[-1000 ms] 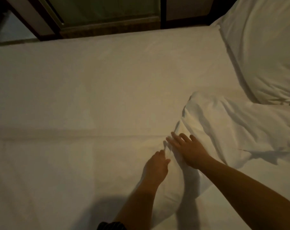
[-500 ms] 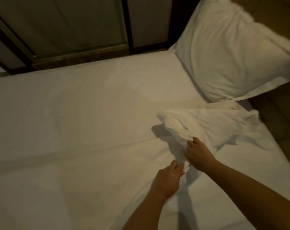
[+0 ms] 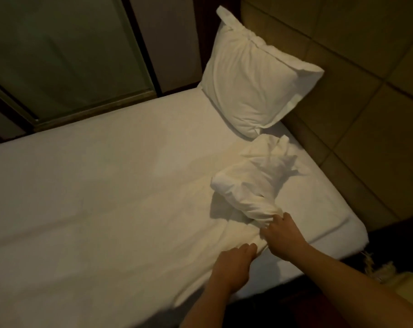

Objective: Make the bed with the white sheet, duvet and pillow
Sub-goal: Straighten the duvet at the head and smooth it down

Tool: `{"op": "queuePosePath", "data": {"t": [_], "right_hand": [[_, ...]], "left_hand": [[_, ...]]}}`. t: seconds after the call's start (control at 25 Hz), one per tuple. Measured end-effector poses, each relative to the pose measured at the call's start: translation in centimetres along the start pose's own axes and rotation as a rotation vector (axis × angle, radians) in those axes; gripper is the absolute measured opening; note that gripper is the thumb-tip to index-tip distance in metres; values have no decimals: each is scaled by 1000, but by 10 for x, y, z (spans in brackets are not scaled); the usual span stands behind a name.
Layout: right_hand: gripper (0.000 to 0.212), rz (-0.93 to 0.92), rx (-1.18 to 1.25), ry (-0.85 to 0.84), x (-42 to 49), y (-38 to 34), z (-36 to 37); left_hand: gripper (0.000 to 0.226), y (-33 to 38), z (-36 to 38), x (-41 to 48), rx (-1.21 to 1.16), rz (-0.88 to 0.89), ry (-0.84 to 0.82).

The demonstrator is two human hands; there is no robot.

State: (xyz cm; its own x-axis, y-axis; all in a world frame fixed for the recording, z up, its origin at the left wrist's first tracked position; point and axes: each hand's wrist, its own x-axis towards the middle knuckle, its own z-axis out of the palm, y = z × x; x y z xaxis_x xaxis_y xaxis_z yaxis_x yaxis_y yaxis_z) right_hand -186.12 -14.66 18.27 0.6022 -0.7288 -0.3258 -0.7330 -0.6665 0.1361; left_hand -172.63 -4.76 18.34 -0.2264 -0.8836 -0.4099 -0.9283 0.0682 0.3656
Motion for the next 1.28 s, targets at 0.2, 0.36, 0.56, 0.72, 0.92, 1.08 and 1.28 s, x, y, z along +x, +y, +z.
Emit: {"op": "queuePosePath", "data": {"t": [0.2,0.36,0.56,0.72,0.92,1.08,1.28], "right_hand": [[37,-54,139,61,-34,-2,41],[41,-73,193,82,-31,-5,51],[43,-39,253,81,-25,-10,52],[47,-68,275,104,-16,-10,53],[42,-134,183,65,-1,2,69],[37,-280,268,-19,13,9,67],[43,-221,677,-4,36,54,30]], "left_hand": [[22,24,27,-20,44,-106,-21],[25,20,33,-17,28,-105,-21],[39,13,33,-4,-230,-205,8],[41,12,22,18,-538,-477,142],[71,1,3,85,-952,-713,264],[57,-10,-4,130,-980,-823,268],[16,-3,-11,122,-747,-631,339]]}}
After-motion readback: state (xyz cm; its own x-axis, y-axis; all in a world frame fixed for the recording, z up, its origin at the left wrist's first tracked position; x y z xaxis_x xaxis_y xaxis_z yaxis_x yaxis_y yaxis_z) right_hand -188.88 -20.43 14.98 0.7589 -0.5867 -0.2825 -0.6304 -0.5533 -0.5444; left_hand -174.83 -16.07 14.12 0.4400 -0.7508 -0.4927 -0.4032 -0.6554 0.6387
